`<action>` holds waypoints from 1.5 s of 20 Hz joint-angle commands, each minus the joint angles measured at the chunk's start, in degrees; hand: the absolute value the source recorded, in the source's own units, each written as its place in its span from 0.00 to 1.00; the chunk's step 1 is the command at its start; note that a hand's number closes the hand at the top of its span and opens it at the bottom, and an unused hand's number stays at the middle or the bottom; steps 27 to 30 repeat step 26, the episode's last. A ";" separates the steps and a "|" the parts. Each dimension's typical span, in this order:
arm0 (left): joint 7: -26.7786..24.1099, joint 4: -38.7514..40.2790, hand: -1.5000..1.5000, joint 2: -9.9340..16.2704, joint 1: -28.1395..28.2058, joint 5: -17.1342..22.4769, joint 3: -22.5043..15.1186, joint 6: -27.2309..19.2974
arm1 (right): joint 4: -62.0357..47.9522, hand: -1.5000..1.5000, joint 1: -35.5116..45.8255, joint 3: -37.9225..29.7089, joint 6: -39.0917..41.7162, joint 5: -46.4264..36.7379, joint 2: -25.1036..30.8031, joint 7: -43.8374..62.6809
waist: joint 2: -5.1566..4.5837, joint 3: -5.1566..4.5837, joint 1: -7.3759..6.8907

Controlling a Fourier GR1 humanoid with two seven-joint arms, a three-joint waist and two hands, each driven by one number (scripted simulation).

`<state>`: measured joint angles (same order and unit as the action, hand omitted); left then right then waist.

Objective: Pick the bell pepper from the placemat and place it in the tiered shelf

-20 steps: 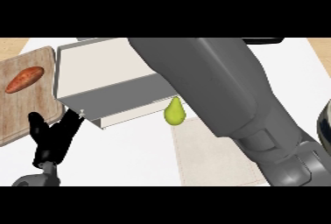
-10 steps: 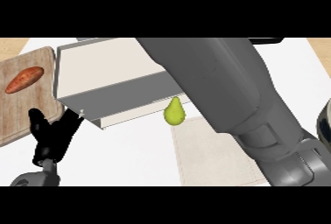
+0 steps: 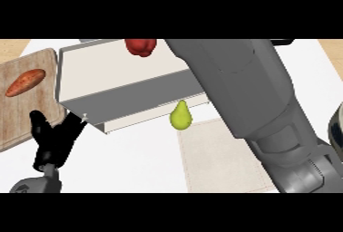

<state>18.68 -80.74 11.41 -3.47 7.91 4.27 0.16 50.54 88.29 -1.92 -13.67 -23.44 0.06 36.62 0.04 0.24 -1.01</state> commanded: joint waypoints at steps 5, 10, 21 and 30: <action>-0.67 1.33 0.50 -2.67 1.62 -1.51 -1.28 -1.77 | 3.63 0.00 0.44 -5.80 -8.66 3.06 1.71 2.13 | 0.03 -0.26 0.78; 0.95 -0.76 0.50 -0.94 1.61 -0.76 -0.18 -0.86 | 4.04 0.00 -3.41 -5.67 -12.74 -1.89 7.03 2.32 | 0.11 -0.24 1.08; -0.84 2.07 0.50 -0.82 1.93 -1.03 1.17 -0.56 | 17.61 0.00 -14.19 -14.72 -4.93 7.60 18.81 6.79 | 0.18 -0.19 1.69; 1.40 -3.78 0.50 -1.60 4.63 -0.94 -0.32 -0.51 | 23.52 0.00 -20.45 -19.32 4.34 15.56 25.15 6.06 | 0.27 -0.17 1.39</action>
